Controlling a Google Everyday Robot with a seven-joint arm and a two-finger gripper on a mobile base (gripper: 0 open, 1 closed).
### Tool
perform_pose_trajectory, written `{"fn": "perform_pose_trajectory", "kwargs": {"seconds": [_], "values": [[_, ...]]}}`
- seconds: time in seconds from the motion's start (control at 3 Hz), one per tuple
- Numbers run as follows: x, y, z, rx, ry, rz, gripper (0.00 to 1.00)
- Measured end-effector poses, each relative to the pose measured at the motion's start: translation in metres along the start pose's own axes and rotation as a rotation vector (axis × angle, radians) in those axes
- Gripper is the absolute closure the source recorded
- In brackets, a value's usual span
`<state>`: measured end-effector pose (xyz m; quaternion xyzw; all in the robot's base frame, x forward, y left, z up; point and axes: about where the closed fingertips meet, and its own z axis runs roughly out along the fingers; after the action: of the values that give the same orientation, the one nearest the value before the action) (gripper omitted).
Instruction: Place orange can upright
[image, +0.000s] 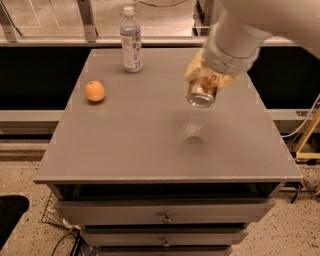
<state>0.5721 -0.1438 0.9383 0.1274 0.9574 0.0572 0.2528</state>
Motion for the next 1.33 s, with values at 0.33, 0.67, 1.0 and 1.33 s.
{"fn": "perform_pose_trajectory", "kwargs": {"seconds": [0.33,0.67,1.0,1.33], "values": [[-0.018,-0.038,-0.026,-0.133,-0.104,0.014,1.00],[-0.061,-0.053,-0.047,-0.291,-0.250,0.035,1.00],[-0.098,-0.040,-0.063,-0.464,-0.343,0.031,1.00],[-0.099,-0.004,-0.084,-0.681,-0.313,-0.054,1.00]]}}
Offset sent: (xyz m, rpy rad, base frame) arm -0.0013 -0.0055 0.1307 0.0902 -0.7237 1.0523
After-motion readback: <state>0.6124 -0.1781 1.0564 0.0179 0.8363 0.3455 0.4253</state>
